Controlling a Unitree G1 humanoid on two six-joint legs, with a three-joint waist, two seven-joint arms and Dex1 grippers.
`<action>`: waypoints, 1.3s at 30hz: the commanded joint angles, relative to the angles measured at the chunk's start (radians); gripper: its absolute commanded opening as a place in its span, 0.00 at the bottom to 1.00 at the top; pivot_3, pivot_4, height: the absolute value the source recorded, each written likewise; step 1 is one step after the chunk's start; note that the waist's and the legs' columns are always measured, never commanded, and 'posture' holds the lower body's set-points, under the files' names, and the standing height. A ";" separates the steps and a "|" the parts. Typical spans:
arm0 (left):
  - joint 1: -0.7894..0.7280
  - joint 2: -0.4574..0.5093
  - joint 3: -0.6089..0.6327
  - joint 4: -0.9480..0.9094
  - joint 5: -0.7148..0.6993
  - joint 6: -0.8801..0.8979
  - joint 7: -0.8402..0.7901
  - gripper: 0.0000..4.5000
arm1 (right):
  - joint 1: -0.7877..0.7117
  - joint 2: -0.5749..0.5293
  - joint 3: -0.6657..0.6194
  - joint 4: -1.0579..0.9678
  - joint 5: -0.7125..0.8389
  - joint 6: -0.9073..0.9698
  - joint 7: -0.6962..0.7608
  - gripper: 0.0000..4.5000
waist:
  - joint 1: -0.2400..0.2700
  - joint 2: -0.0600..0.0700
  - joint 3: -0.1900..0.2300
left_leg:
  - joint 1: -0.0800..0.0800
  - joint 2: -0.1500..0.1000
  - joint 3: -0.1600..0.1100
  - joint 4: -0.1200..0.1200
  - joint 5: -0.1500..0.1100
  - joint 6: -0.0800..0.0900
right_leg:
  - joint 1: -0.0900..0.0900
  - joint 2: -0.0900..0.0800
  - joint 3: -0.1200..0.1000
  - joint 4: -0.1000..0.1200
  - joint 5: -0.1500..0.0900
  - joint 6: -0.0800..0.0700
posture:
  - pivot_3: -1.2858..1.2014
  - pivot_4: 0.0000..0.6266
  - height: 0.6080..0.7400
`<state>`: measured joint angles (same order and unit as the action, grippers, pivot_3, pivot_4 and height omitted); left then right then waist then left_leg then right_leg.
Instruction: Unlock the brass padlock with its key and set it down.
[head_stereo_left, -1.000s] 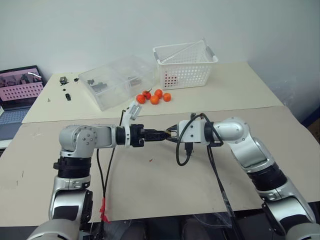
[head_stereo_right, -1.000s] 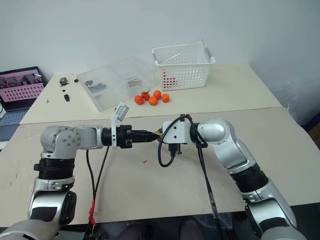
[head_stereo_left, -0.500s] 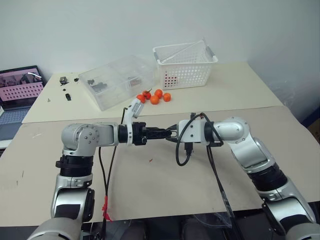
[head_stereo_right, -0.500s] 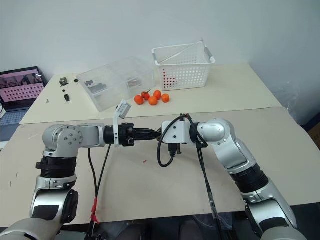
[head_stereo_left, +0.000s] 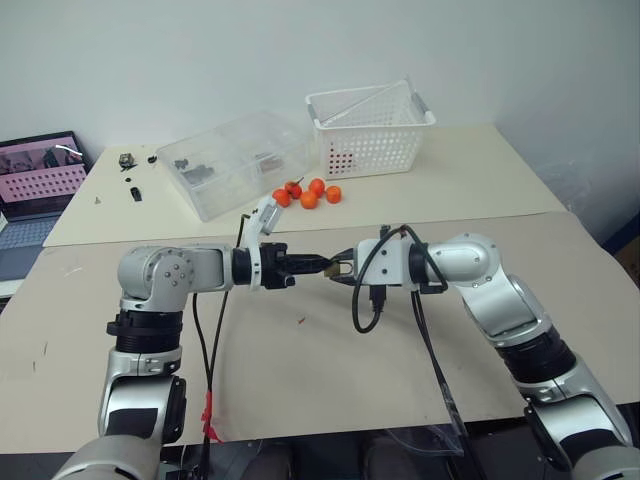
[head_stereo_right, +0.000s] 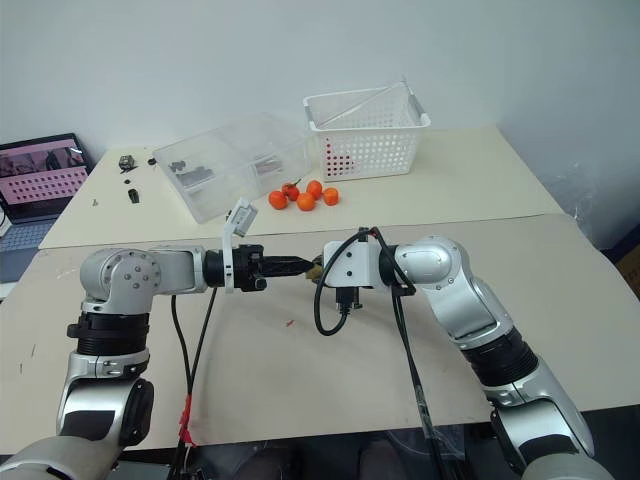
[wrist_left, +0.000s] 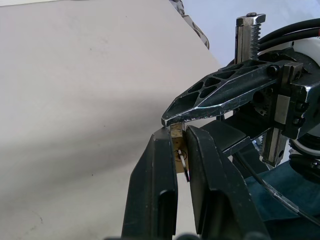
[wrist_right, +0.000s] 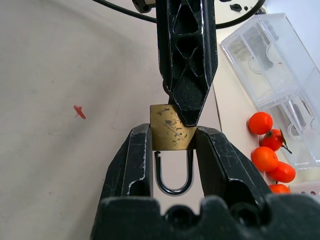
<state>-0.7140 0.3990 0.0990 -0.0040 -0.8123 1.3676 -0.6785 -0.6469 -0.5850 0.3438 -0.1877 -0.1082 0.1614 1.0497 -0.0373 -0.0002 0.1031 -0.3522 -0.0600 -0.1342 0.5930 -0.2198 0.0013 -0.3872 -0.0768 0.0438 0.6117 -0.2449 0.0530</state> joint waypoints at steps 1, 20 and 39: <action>-0.022 -0.009 -0.016 -0.032 -0.044 0.021 -0.030 0.01 | -0.038 0.003 -0.027 -0.022 0.009 0.000 -0.017 0.20 | 0.000 0.000 0.000 | 0.000 0.000 0.000 0.000 0.000 0.000 | 0.000 0.000 0.000 0.000 0.000 0.000 | 0.52 0.24 1.00; -0.022 -0.009 -0.014 -0.011 -0.056 0.019 -0.023 0.59 | -0.038 -0.001 -0.024 -0.024 0.011 0.004 -0.019 0.20 | 0.000 0.000 0.000 | 0.000 0.000 0.000 0.000 0.000 0.000 | 0.000 0.000 0.000 0.000 0.000 0.000 | 0.52 0.24 1.00; -0.030 -0.026 0.016 0.016 -0.059 0.001 -0.002 0.02 | -0.041 -0.001 -0.019 -0.023 0.013 0.005 -0.020 0.20 | 0.000 0.000 0.000 | 0.000 0.000 0.000 0.000 0.000 0.000 | 0.000 0.000 0.000 0.000 0.000 0.000 | 0.52 0.24 1.00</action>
<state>-0.7174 0.3741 0.1105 0.0392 -0.8500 1.3835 -0.6621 -0.6613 -0.5874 0.3386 -0.1866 -0.0953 0.1671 1.0400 -0.0368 -0.0004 0.1032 -0.3524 -0.0602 -0.1340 0.5933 -0.2199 0.0011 -0.3873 -0.0771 0.0439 0.6114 -0.2448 0.0528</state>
